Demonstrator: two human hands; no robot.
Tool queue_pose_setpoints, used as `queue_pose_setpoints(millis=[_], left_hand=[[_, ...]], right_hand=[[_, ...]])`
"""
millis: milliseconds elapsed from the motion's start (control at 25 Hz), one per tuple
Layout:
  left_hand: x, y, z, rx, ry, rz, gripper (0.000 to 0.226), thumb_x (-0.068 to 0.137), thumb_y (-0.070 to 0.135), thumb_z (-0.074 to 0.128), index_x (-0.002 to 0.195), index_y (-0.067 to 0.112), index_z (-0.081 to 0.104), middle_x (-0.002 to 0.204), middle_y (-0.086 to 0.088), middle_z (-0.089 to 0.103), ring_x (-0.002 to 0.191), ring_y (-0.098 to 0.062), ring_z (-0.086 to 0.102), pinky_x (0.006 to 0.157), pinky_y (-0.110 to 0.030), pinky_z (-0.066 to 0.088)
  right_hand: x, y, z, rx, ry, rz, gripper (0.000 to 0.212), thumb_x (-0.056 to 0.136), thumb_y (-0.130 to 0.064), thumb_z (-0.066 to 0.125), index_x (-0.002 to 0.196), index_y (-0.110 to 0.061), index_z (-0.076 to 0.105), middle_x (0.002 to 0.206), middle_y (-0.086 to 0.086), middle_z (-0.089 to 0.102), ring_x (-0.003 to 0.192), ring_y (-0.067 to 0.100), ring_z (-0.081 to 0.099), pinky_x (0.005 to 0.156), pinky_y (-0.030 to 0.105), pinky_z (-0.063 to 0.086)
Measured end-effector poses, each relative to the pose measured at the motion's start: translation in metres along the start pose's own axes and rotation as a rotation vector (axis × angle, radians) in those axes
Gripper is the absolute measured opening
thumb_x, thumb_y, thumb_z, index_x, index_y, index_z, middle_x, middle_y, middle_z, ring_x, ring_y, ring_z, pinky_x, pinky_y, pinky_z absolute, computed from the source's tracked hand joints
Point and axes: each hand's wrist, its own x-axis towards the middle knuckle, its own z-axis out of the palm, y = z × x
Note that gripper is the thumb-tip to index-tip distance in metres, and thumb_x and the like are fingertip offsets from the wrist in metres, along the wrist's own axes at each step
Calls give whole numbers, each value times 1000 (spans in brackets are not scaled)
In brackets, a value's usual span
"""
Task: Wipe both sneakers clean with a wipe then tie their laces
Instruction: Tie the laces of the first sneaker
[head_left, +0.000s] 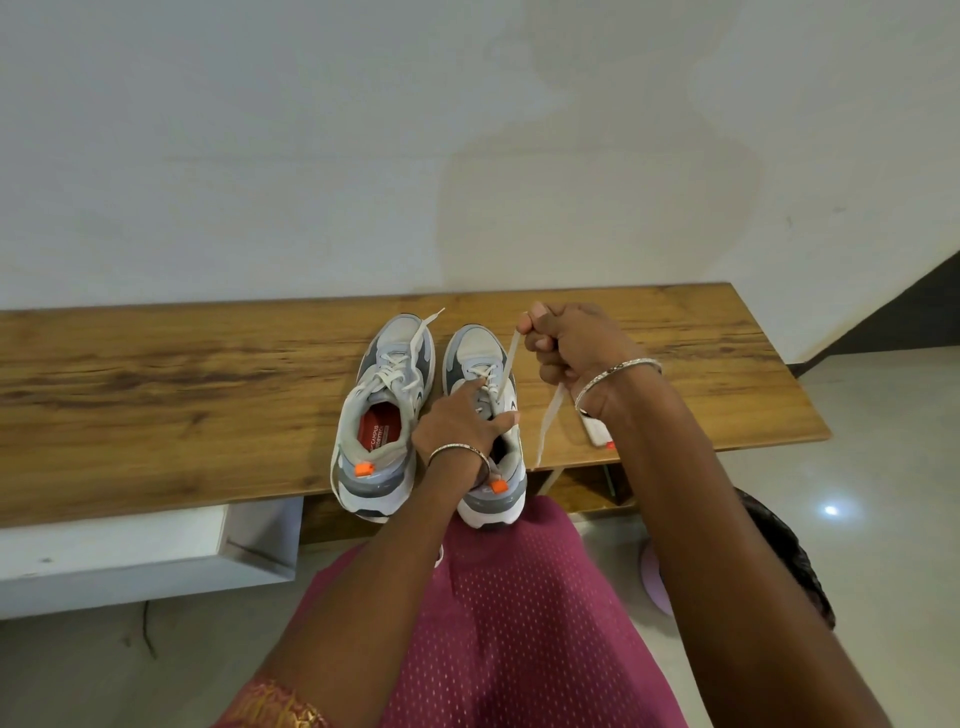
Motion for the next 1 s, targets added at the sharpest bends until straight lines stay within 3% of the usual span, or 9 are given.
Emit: queue_pose_setpoints(millis=[280, 440, 560, 640, 720, 880, 1000], left_hand=[[-3, 0, -2, 8, -3, 22, 74, 80, 72, 65, 144, 40, 48, 130, -1, 67, 119, -28, 62, 79, -33, 43], [-1, -5, -23, -138, -143, 32, 76, 84, 72, 60, 137, 19, 54, 127, -11, 66, 122, -33, 59, 93, -39, 46], [7, -5, -56, -64, -244, -50, 52, 97, 55, 55, 105, 4, 63, 97, -20, 67, 102, -36, 67, 75, -35, 44], [10, 4, -83, -65, -324, -116, 40, 100, 45, 56, 96, 6, 56, 82, -14, 60, 75, -28, 63, 62, -31, 45], [11, 16, -103, -110, -368, -160, 33, 102, 36, 57, 87, 6, 51, 65, -7, 49, 45, -16, 45, 41, -20, 37], [9, 35, -127, -47, -489, -133, 34, 103, 24, 58, 73, 7, 55, 52, -1, 48, 26, -8, 30, 29, -11, 23], [10, 46, -136, -53, -573, -113, 26, 104, 21, 56, 82, 10, 63, 57, 1, 41, 33, -7, 25, 28, -13, 20]], right_hand=[[2, 28, -7, 113, 16, -82, 32, 106, -13, 40, 82, -9, 61, 54, -4, 42, 40, 4, 26, 37, 17, 21], [9, 73, -13, -96, 210, -71, 28, 103, -27, 50, 86, -11, 65, 61, -2, 53, 48, 8, 42, 45, 23, 33], [7, 112, -1, -384, 321, -16, 27, 91, -39, 65, 91, -12, 64, 81, 1, 64, 82, 21, 61, 71, 34, 47], [9, 129, 16, -602, 276, 90, 59, 80, -54, 71, 117, -10, 60, 113, 8, 64, 110, 29, 59, 90, 39, 49], [12, 133, 33, -759, 241, 158, 90, 70, -67, 74, 132, -8, 47, 133, 15, 53, 126, 34, 48, 103, 47, 43], [13, 134, 55, -879, 269, 175, 108, 68, -70, 74, 144, -5, 33, 146, 14, 40, 137, 35, 34, 109, 52, 32], [15, 138, 58, -940, 290, 159, 103, 73, -66, 71, 146, -5, 31, 149, 13, 37, 138, 35, 32, 107, 52, 31]])
